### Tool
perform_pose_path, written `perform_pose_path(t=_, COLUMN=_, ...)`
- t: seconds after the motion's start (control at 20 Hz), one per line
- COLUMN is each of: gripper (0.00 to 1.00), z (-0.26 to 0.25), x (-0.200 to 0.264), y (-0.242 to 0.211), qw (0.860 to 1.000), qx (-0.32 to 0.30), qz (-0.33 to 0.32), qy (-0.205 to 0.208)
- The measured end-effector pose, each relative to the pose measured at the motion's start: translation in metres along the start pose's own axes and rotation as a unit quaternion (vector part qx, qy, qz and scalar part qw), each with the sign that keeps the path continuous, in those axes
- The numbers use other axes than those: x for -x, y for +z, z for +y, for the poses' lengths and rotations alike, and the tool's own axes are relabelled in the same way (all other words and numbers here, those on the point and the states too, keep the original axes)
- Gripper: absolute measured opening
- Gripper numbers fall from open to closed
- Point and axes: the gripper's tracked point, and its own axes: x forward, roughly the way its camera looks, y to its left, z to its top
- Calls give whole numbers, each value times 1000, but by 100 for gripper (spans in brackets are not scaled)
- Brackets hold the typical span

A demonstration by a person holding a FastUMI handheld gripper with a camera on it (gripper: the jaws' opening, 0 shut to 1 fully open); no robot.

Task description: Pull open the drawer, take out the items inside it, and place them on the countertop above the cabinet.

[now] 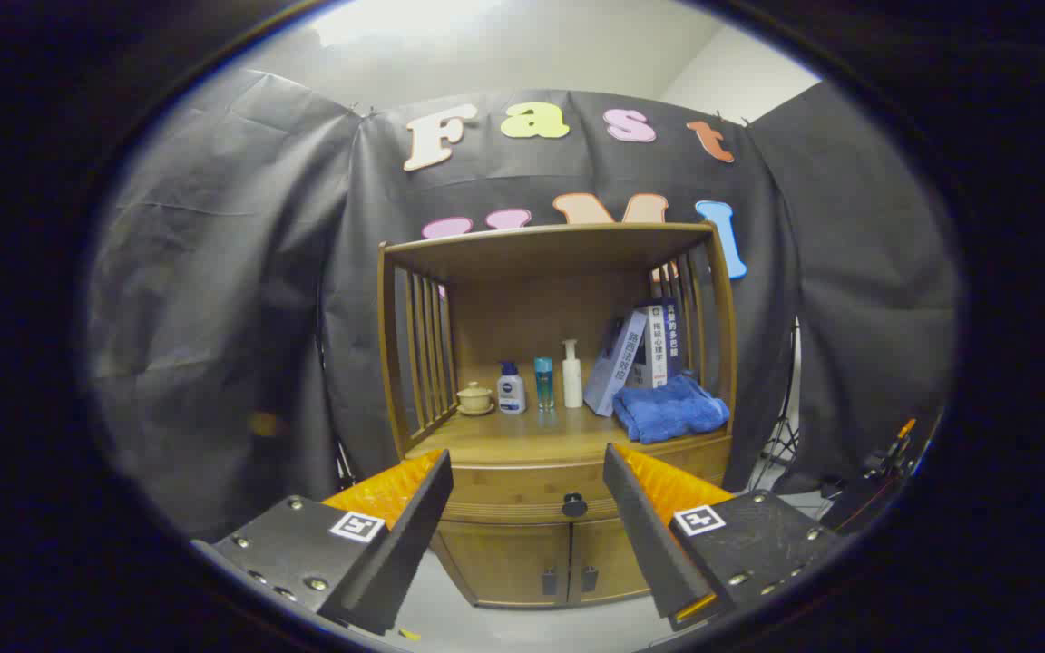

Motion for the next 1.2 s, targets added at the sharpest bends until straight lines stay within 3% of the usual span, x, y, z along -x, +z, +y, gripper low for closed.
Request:
perform_pose_path(t=0.6, gripper=100, z=6, x=-3, y=-16, qw=1000, qx=-13, qz=11, qy=18)
perform_pose_path(t=1.2, gripper=100, z=-2, x=1, y=-13, qw=1000, qx=-1, qz=-8, qy=10)
